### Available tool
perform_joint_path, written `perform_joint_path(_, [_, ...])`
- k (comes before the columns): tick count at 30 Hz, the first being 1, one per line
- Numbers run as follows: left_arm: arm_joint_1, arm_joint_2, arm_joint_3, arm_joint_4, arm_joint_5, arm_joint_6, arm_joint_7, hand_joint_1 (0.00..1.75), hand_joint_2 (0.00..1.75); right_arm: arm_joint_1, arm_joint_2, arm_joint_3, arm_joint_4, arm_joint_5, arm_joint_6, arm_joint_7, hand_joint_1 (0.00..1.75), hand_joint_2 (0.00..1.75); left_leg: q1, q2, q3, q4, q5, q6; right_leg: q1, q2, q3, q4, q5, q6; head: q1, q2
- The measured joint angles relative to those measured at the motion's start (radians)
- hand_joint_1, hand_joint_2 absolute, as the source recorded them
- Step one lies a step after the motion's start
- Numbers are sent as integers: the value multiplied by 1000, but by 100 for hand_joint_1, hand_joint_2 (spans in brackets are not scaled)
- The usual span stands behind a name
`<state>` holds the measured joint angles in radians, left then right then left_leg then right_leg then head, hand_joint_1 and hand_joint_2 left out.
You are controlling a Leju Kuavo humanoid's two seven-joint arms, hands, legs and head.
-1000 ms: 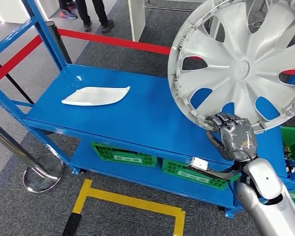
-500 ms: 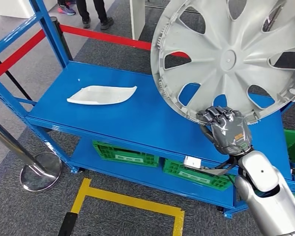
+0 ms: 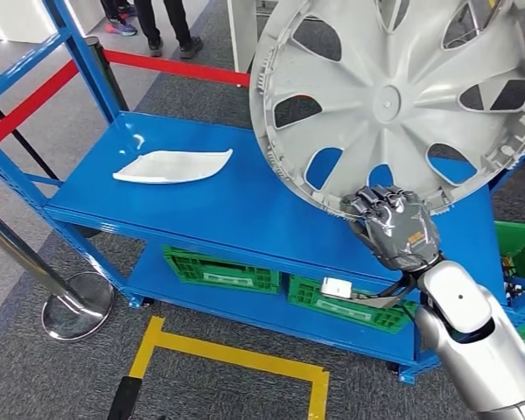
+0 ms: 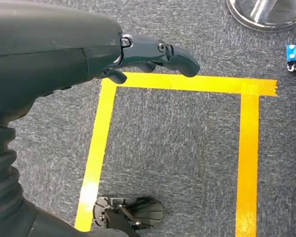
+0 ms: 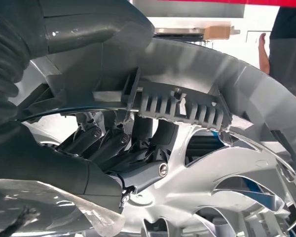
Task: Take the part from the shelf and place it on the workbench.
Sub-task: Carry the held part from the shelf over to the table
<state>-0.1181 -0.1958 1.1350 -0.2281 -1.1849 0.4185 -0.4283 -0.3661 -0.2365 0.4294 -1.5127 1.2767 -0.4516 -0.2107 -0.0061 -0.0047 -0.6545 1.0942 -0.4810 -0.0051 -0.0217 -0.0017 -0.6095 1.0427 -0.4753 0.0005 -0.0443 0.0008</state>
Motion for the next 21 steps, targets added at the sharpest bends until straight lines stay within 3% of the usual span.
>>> perform_joint_path(3, [0, 0, 0, 0, 1, 0, 0, 0, 175, 0, 0, 8, 2, 0, 0, 1, 175, 175, 6, 1, -54, 184, -119, -13, 1, -2, -22, 0, 17, -9, -3, 0])
perform_joint_path(4, [0, 0, 0, 0, 1, 0, 0, 0, 175, 1, 0, 11, 4, 0, 0, 1, 175, 175, 6, 1, -57, 219, -135, -14, 2, -2, -30, 0, 24, -8, -3, 0])
perform_joint_path(5, [0, 0, 0, 0, 2, 0, 0, 0, 175, 2, 0, 14, 5, 0, 0, 1, 175, 175, 6, 1, -41, 216, -133, -12, 3, -2, -38, 0, 30, -8, -3, 0])
perform_joint_path(6, [0, 0, 0, 0, 2, 0, 0, 0, 175, 2, 0, 16, 6, 0, 0, 1, 175, 175, 6, 1, -6, 172, -115, -9, 3, -2, -45, 0, 37, -7, -3, 0])
perform_joint_path(8, [-2, 0, 0, 0, 2, 0, 0, 0, 175, 2, 0, 18, 6, -1, 0, 2, 175, 175, 3, 1, 90, 25, -73, 3, 5, -1, -56, 0, 51, -2, -3, 0])
perform_joint_path(10, [-4, 1, 0, 0, 2, 2, 0, 0, 175, 1, 0, 18, 6, -8, 0, 3, 175, 175, -3, 1, 141, -67, -54, 13, 5, -2, -62, -2, 65, 7, -3, 0])
perform_joint_path(13, [-3, 2, 0, 0, 2, 3, 0, 0, 175, 4, 0, 19, 7, -25, 1, 4, 175, 175, -7, 3, 133, -84, -31, 26, 2, -2, -66, -13, 85, 25, -3, 0])
perform_joint_path(14, [-3, 3, 1, 0, 2, 4, 1, 0, 175, 5, 0, 19, 7, -27, 0, 5, 175, 175, -5, 5, 127, -90, -17, 33, 2, -1, -73, -9, 73, 30, -1, 0])
perform_joint_path(16, [-4, 3, 1, 0, 3, 5, 1, 0, 175, 6, -1, 18, 7, -28, 0, 4, 175, 175, 0, 9, 107, -101, 11, 44, 2, 1, -99, 55, -3, 37, 3, 0])
perform_joint_path(18, [-3, 2, 1, 0, 3, 5, 2, 0, 175, 8, -1, 17, 8, -28, 0, 4, 175, 175, -1, 9, 78, -101, 34, 49, 2, 0, -128, 183, -95, 42, 5, 0])
perform_joint_path(19, [-3, 1, 1, 0, 3, 5, 3, 0, 175, 10, -1, 17, 9, -28, 0, 4, 175, 175, -1, 9, 64, -100, 45, 48, 3, 0, -132, 235, -114, 45, 5, 0])
perform_joint_path(20, [-2, 0, 2, 0, 3, 5, 4, 0, 175, 12, -1, 17, 10, -27, -1, 5, 175, 175, -1, 9, 49, -99, 55, 47, 3, 0, -122, 259, -112, 46, 5, 0])
perform_joint_path(21, [-2, 0, 2, 0, 3, 4, 4, 0, 175, 15, -1, 17, 11, -25, -2, 6, 175, 175, -1, 9, 35, -98, 65, 46, 2, 0, -95, 246, -93, 47, 5, 0])
